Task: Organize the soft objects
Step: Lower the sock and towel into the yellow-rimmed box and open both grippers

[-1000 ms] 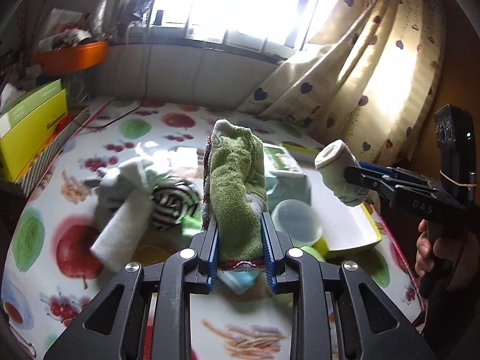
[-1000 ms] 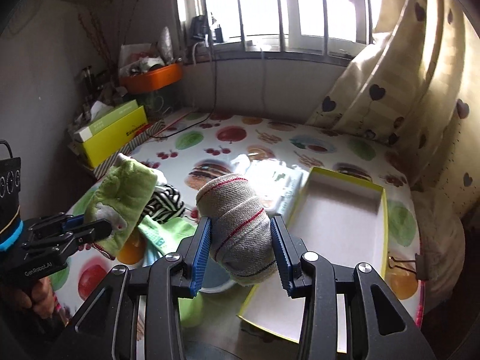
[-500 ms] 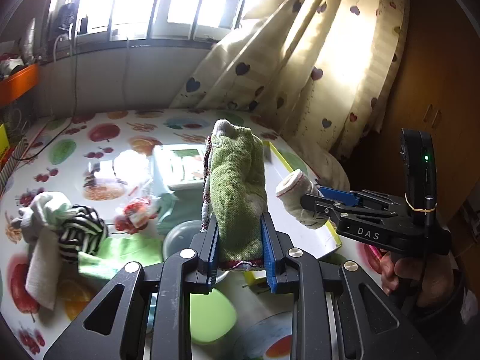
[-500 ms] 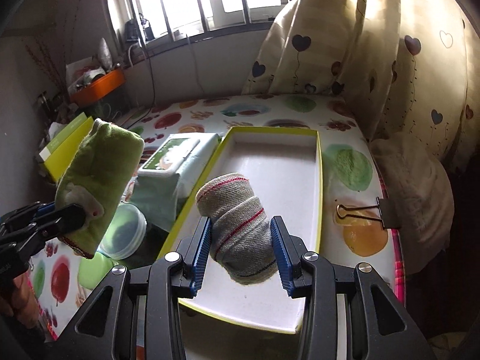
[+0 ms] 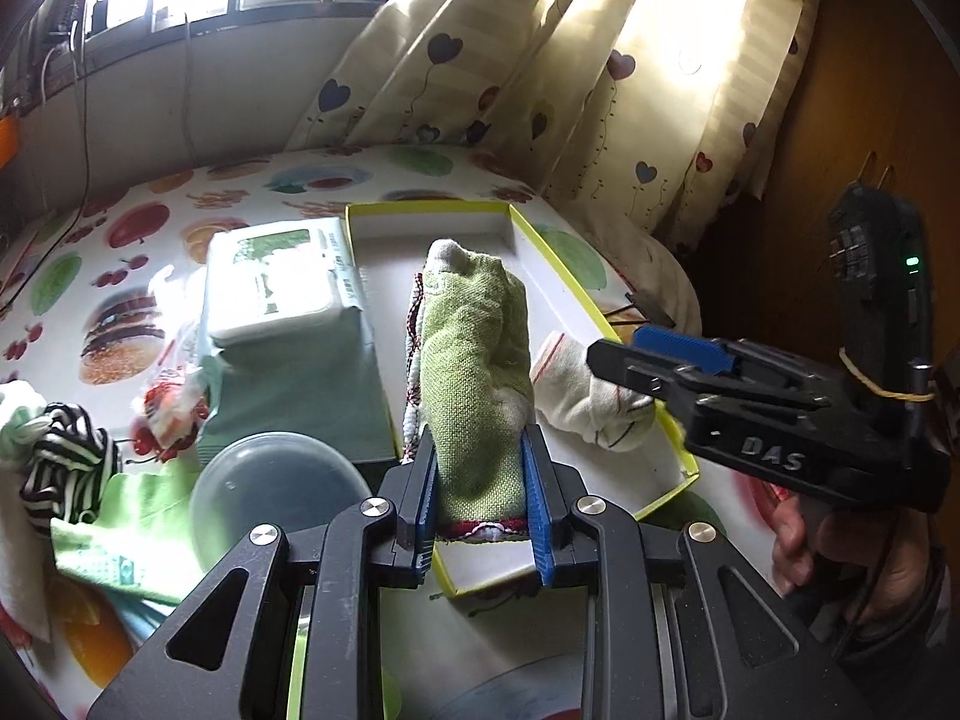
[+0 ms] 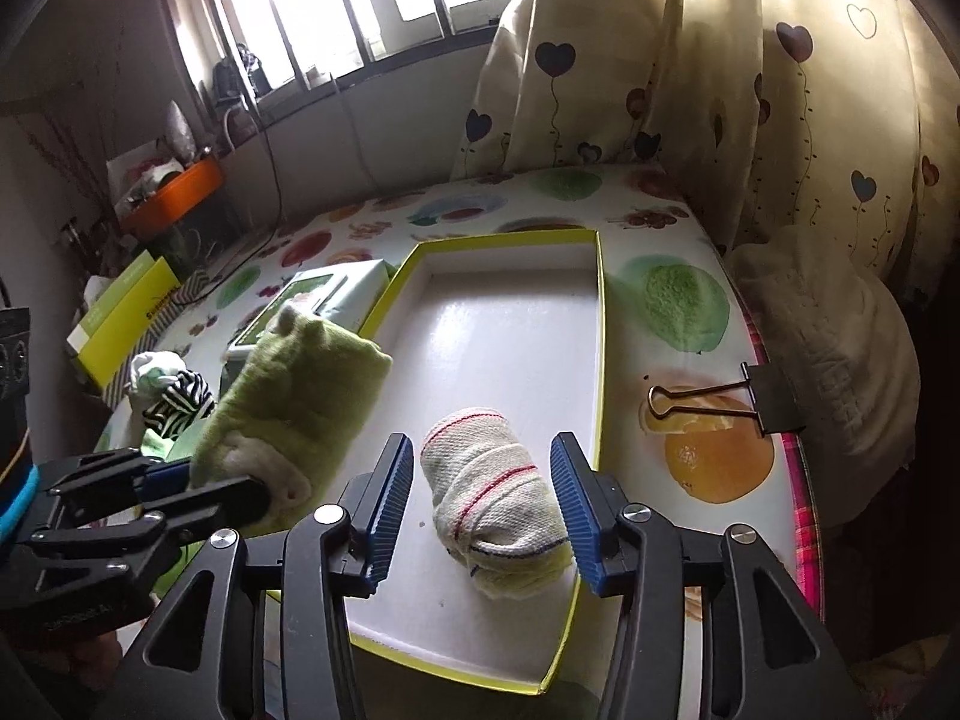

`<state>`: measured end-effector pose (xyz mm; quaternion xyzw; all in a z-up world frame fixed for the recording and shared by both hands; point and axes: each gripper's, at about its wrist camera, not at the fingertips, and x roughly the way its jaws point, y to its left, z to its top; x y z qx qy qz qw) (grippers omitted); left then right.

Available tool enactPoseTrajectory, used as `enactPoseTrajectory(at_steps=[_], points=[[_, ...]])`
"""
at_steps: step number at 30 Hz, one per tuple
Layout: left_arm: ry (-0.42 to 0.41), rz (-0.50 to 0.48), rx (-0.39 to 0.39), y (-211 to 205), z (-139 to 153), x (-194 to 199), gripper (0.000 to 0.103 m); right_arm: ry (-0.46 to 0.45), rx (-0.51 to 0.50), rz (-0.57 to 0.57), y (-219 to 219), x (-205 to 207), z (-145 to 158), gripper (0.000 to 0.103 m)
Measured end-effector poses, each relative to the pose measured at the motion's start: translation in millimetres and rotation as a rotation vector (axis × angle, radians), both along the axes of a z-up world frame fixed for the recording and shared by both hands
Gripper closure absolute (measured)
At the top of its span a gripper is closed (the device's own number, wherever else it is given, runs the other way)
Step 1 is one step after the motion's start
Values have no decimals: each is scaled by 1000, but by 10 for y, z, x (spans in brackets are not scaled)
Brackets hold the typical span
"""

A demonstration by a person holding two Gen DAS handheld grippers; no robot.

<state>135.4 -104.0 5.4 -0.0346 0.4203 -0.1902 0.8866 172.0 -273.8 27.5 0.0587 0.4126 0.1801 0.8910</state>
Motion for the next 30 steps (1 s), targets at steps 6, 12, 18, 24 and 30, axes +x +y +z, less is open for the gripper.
enactPoseTrajectory(at_steps=[6, 12, 18, 24, 30], points=[[35, -14, 8, -121, -105, 98, 76, -25, 20, -8, -101, -57, 73, 54], [23, -10, 1, -133, -84, 91, 65, -30, 28, -3, -114, -93, 78, 50], [-28, 9, -15, -54, 68, -14, 57, -47, 26, -4, -93, -181, 152, 50], [-73, 13, -43, 77, 242, -249, 57, -75, 30, 9, -4, -365, 293, 49], [-109, 58, -53, 285, 350, -510, 57, -96, 28, 39, 149, -602, 412, 48]])
